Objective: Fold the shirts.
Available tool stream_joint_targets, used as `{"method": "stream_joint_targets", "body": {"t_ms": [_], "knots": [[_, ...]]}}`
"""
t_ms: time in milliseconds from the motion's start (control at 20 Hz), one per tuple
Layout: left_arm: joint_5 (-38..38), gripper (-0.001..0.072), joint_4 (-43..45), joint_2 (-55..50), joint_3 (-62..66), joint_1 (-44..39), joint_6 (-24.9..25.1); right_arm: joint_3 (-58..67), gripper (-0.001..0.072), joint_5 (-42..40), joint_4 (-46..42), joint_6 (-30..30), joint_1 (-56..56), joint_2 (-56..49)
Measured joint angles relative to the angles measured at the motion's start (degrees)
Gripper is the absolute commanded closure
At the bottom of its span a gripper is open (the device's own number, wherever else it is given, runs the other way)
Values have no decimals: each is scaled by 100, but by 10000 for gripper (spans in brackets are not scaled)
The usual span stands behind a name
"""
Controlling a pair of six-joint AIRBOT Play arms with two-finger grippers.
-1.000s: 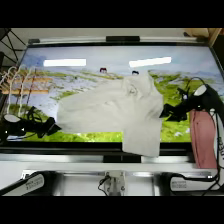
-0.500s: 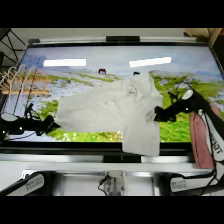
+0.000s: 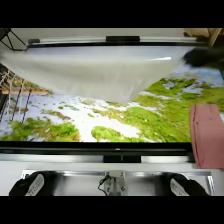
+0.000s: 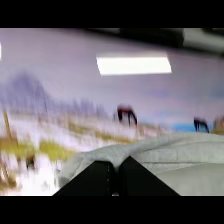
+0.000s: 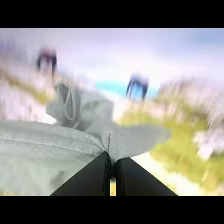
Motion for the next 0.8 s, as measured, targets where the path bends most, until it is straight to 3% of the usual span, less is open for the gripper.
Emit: {"method": "stream_joint_targets", "body": {"t_ms": [150,250,500,800], "knots": [[472,674,420,719,1246,2,-717,636,636,-822,-197,-133,0,1329],[538,674,741,1139,1661,2,-1250,820,635,-931,-505,-28,0,2059],[-560,673,1567,1676,1998,2,-2223,973,634,35,-1620,417,0,2981],[-1893,673,1827,1729,1364,0,-2396,997,634,1399,-2006,511,2,2507]]}}
